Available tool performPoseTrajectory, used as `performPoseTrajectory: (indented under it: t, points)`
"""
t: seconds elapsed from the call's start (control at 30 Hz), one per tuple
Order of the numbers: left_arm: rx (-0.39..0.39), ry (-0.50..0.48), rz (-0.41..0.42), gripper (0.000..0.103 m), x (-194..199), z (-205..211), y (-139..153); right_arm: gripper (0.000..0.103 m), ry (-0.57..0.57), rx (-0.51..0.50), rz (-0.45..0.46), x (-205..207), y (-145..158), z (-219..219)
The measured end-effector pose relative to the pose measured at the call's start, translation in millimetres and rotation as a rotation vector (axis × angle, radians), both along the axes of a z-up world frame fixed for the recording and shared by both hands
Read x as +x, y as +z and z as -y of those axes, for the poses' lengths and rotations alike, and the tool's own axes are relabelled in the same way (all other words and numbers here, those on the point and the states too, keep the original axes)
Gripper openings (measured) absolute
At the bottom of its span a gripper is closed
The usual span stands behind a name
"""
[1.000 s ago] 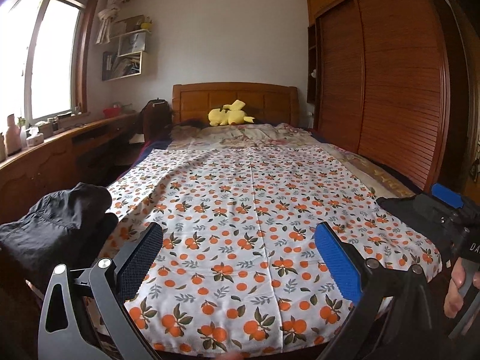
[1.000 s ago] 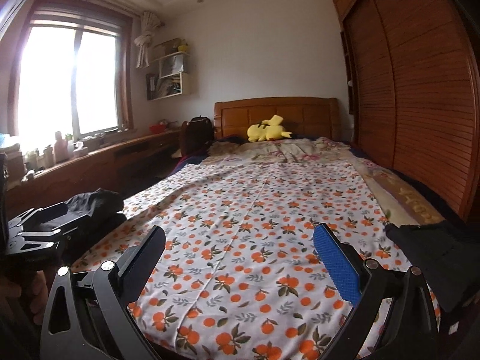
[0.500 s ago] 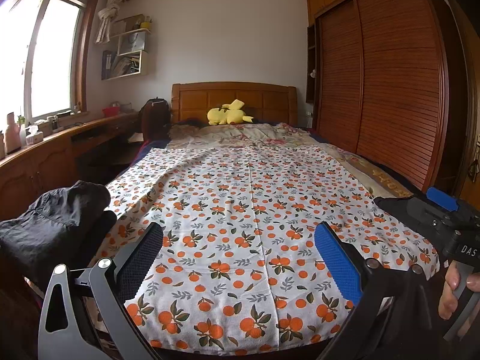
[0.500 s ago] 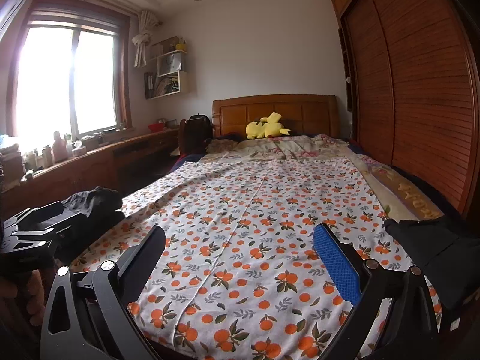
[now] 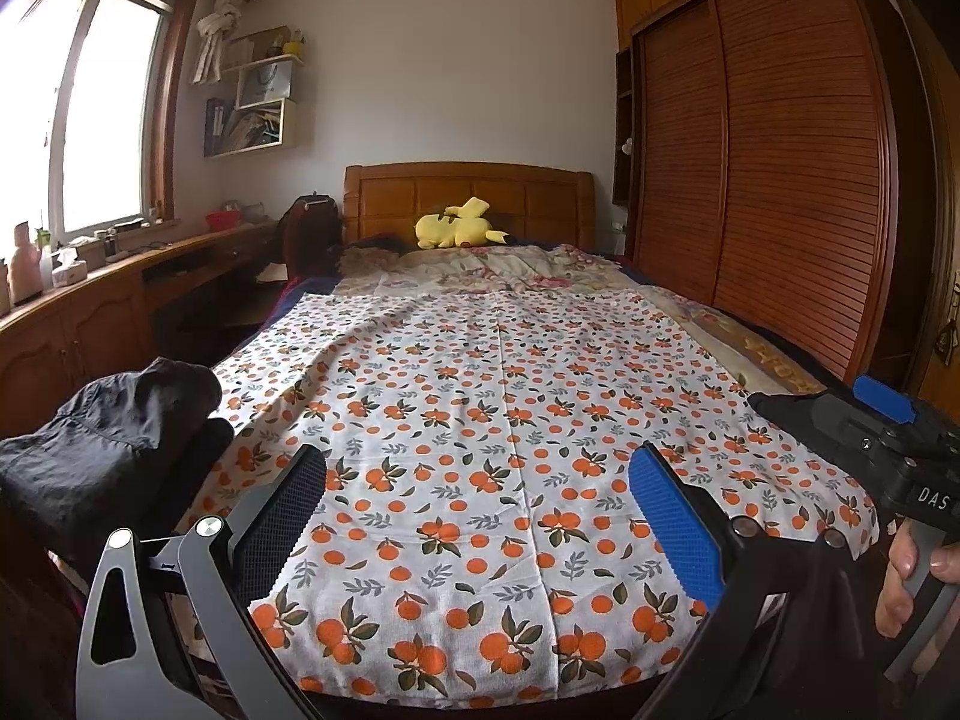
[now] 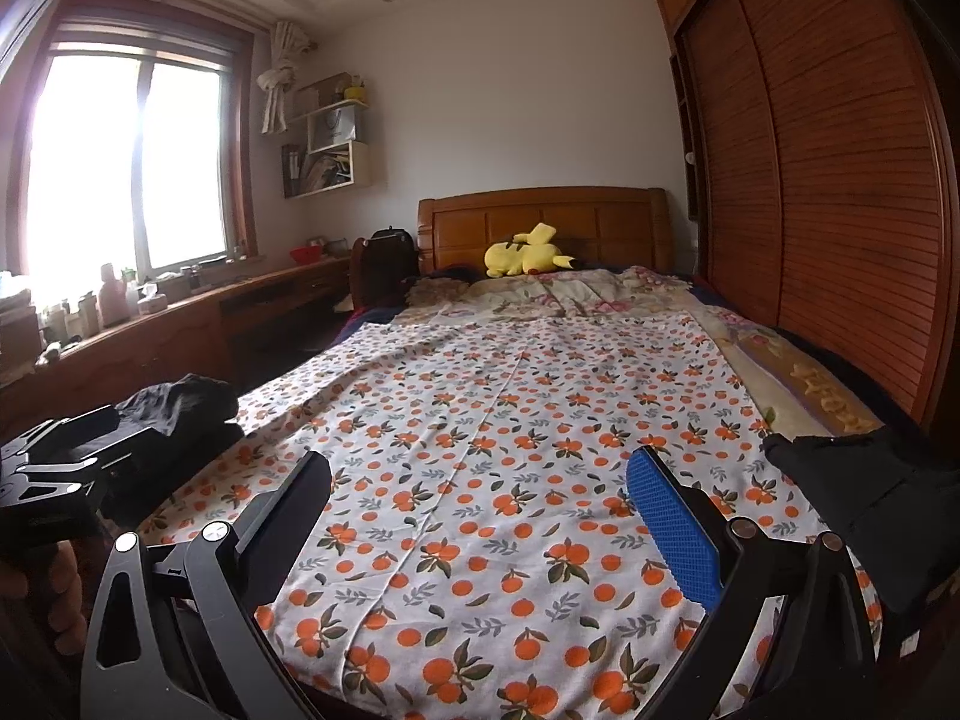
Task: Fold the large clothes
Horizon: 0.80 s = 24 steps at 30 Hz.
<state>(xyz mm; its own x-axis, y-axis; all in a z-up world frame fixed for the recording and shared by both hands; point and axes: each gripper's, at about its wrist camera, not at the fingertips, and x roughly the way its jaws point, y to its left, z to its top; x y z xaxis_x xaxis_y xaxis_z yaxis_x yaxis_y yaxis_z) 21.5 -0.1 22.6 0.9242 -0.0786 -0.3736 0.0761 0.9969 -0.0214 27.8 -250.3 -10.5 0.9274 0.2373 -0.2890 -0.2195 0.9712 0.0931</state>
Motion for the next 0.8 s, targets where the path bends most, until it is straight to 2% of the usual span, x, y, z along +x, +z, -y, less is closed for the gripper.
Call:
performPoseTrajectory:
  t: [0.8]
  points:
    - [0.006, 0.000, 0.023, 0.101, -5.8, 5.2, 4.8, 0.095, -0.001, 0.001, 0.001, 0.0, -0.8, 1.1]
